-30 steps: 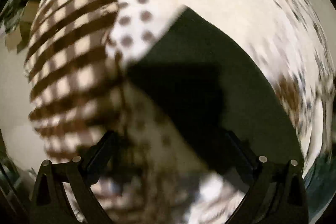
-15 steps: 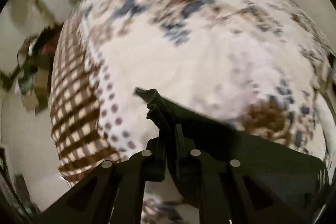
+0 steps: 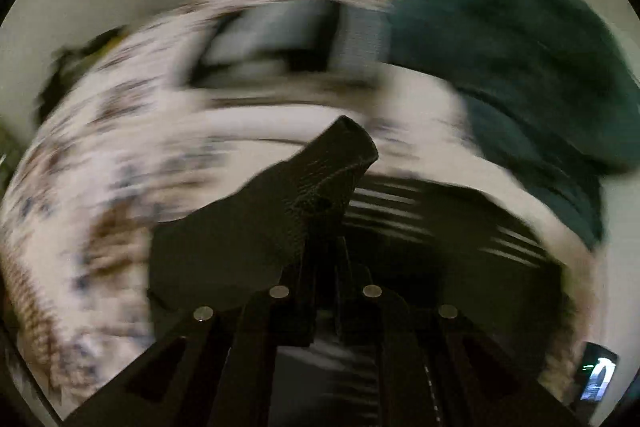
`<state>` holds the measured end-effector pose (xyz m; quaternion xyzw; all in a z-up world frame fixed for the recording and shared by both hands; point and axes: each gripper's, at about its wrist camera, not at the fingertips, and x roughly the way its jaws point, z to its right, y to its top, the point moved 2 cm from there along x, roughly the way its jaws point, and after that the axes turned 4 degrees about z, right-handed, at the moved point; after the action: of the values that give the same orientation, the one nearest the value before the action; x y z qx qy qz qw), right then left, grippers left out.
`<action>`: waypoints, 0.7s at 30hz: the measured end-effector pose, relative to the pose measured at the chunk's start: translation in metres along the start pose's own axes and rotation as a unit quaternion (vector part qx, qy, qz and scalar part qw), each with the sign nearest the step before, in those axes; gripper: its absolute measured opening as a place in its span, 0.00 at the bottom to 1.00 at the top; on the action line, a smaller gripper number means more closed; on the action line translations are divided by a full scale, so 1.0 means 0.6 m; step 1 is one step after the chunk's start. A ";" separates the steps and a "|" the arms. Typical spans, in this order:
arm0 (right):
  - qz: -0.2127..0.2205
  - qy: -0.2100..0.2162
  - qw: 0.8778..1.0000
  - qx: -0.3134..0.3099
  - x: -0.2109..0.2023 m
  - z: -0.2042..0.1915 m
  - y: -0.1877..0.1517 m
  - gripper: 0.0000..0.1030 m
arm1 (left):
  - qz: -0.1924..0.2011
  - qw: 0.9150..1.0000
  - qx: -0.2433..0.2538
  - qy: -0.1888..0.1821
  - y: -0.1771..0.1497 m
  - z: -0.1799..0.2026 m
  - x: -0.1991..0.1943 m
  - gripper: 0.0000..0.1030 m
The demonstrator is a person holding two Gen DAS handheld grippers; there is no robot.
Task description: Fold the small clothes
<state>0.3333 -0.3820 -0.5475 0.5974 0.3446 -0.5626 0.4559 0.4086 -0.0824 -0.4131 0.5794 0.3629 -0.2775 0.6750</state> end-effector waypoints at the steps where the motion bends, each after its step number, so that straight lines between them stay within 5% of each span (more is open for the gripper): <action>1: -0.003 0.002 1.000 0.007 0.002 0.024 0.004 0.82 | -0.001 1.000 0.020 -0.022 -0.005 0.065 0.005 0.04; 3: -0.003 -0.015 1.000 0.006 0.005 0.078 0.008 0.82 | -0.013 0.996 0.062 -0.058 -0.029 0.190 0.020 0.04; 7: -0.002 -0.025 1.000 -0.005 0.006 0.146 0.002 0.82 | -0.053 0.986 0.122 -0.102 -0.080 0.344 0.050 0.05; 10: -0.015 -0.001 1.000 0.003 0.016 0.195 0.003 0.82 | -0.061 0.980 0.137 -0.130 -0.102 0.383 0.050 0.09; 12: -0.019 0.020 1.000 0.011 0.015 0.222 0.005 0.82 | -0.060 0.976 0.152 -0.143 -0.103 0.397 0.039 0.22; 14: -0.013 0.057 0.998 0.026 0.004 0.238 0.012 0.82 | -0.061 0.974 0.154 -0.152 -0.089 0.376 0.033 0.82; 15: -0.008 0.072 0.997 0.033 -0.005 0.238 0.016 0.82 | -0.061 0.976 0.146 -0.149 -0.081 0.353 0.032 0.90; 17: 0.004 0.111 0.993 0.047 -0.022 0.246 0.034 0.82 | -0.044 0.985 0.110 -0.122 -0.058 0.278 0.026 0.92; 21: 0.025 0.195 0.978 0.077 -0.050 0.239 0.088 0.82 | -0.002 0.999 0.049 0.021 -0.026 0.078 0.021 0.92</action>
<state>0.3270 -0.5310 -0.5026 0.7370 0.3674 -0.4486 0.3472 0.4114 -0.1306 -0.4297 0.6170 0.3640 -0.2839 0.6373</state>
